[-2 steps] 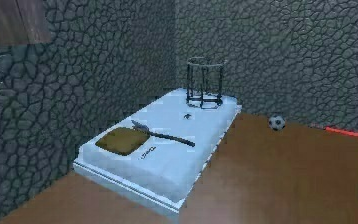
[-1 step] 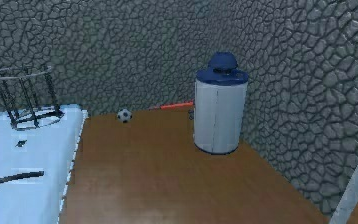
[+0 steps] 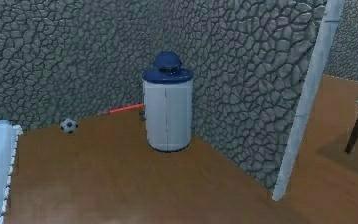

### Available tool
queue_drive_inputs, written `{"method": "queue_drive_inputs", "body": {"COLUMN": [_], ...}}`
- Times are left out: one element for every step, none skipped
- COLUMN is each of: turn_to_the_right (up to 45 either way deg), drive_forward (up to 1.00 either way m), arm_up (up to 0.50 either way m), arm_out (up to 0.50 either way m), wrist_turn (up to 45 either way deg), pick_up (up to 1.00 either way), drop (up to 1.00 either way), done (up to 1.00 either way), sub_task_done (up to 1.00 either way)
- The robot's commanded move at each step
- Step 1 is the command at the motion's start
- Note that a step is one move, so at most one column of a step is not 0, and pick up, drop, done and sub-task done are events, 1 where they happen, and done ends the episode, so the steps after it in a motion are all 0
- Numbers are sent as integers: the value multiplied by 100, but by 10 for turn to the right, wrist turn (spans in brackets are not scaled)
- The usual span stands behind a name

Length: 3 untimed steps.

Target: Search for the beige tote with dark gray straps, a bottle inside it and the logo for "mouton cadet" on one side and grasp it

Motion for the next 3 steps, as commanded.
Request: {"method": "queue_drive_inputs", "body": {"turn_to_the_right": [0, 450, 0], "drive_forward": [10, 0, 35], "arm_up": [0, 0, 0], "arm_out": [0, 0, 0], "wrist_turn": [0, 0, 0], "pick_up": [0, 0, 0], "drop": [0, 0, 0], "done": [0, 0, 0], "sub_task_done": [0, 0, 0]}}
